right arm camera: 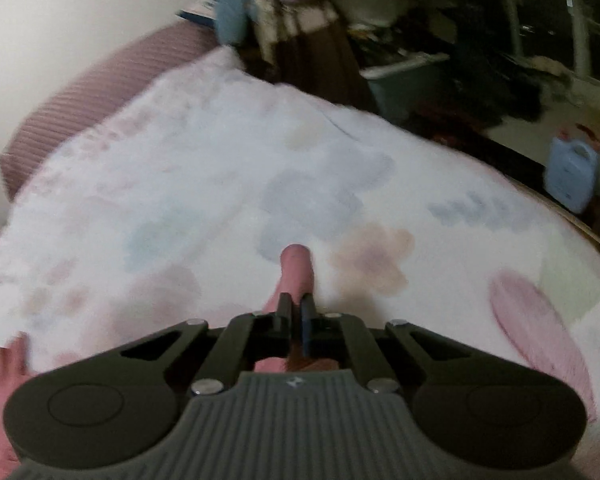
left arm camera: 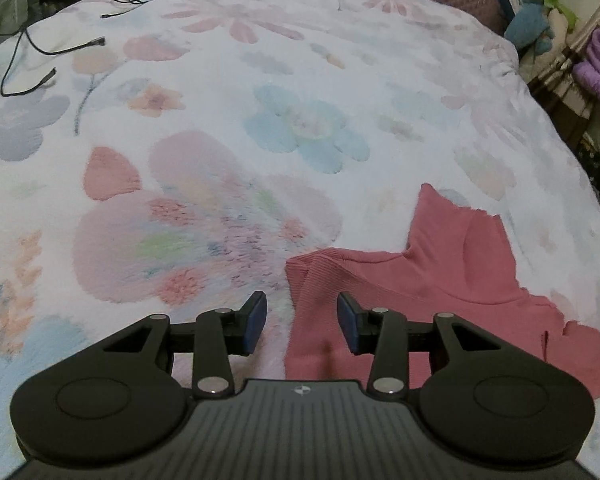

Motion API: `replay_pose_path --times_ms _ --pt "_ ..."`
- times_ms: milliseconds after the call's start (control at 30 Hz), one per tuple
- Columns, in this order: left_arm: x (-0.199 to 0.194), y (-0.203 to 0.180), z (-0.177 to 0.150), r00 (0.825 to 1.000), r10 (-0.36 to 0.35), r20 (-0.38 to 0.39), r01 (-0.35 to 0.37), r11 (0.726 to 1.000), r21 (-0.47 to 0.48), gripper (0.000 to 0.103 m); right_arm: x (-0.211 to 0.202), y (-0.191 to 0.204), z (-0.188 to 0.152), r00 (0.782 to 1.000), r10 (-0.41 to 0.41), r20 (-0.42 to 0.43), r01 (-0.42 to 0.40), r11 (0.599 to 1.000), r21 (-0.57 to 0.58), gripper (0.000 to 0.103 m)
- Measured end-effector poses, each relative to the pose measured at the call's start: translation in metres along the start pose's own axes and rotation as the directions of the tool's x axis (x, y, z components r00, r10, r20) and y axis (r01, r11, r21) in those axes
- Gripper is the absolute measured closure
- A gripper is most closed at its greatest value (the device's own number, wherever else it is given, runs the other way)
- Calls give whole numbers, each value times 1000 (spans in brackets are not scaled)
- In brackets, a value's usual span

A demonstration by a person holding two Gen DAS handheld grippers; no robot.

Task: Fold small clothes
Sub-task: 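Grasp the cuff of the other sleeve with the right gripper, then fold the held sleeve across the shirt body and open the right gripper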

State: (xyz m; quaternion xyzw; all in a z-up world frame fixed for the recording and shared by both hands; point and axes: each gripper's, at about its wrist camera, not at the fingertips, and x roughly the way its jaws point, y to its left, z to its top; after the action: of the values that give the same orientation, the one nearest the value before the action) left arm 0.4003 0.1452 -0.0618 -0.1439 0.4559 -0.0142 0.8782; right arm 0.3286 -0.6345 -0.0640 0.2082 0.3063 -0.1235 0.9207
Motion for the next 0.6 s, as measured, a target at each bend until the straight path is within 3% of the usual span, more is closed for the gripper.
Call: replay_pose_path --times_ms 233,433,600 --pt "-31 5 -3 998 -50 41 50 998 -22 55 -75 98 57 977 202 62 -200 979 -33 103" --pt "-62 -5 -11 995 -43 87 37 997 70 55 -126 234 79 928 363 78 -347 923 -166 103" --pt "-78 2 -11 992 -61 108 52 996 79 55 -140 340 77 890 452 49 -435 879 -196 103"
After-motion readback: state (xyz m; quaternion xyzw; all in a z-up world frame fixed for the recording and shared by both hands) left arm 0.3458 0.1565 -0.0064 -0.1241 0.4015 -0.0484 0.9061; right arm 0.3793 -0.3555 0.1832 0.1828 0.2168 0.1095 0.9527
